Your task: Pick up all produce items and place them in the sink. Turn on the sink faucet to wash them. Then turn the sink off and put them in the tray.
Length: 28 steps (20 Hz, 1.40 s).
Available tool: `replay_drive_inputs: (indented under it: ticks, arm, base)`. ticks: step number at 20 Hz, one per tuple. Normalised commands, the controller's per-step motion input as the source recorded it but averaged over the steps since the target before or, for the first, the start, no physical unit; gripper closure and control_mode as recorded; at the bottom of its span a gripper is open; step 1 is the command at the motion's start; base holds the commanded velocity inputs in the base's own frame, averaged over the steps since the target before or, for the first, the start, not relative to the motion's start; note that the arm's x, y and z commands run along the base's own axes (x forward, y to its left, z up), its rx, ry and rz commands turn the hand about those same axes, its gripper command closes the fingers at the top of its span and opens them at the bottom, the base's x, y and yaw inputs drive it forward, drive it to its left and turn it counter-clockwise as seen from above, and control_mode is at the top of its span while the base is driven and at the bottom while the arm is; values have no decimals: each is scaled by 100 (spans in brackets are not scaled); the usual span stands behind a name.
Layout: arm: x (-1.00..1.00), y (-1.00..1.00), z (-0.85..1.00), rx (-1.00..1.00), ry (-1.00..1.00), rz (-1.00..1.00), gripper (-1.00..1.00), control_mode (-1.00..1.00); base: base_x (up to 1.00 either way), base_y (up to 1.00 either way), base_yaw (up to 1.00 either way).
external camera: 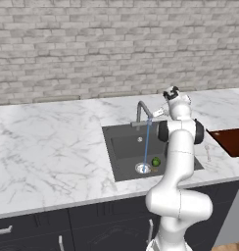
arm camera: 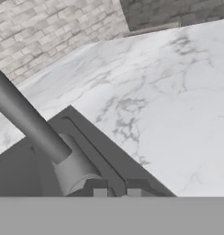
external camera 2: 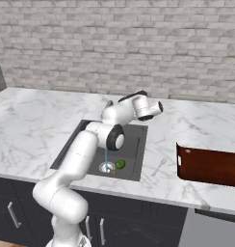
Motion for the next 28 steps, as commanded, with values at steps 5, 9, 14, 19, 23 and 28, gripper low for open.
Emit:
replay_drive_inputs:
  ticks: [5, 9, 14, 19, 23, 28]
  arm:
    - [27, 52, 2, 0, -5, 16, 100, -100]
    - [28, 52, 3, 0, 0, 15, 100, -100]
    - [31, 49, 7, 0, 0, 15, 100, -100]
    - [23, 51, 1, 0, 0, 14, 100, -100]
    - [6, 16, 0, 0, 4, 2, -100, -100]
    - [0, -8, 2, 0, 0, 0, -100, -100]
  base:
    - [0, 0, 0]
    - [0, 0, 0]
    - [0, 0, 0]
    - [0, 0, 0]
    - [0, 0, 0]
    - [0, 0, 0]
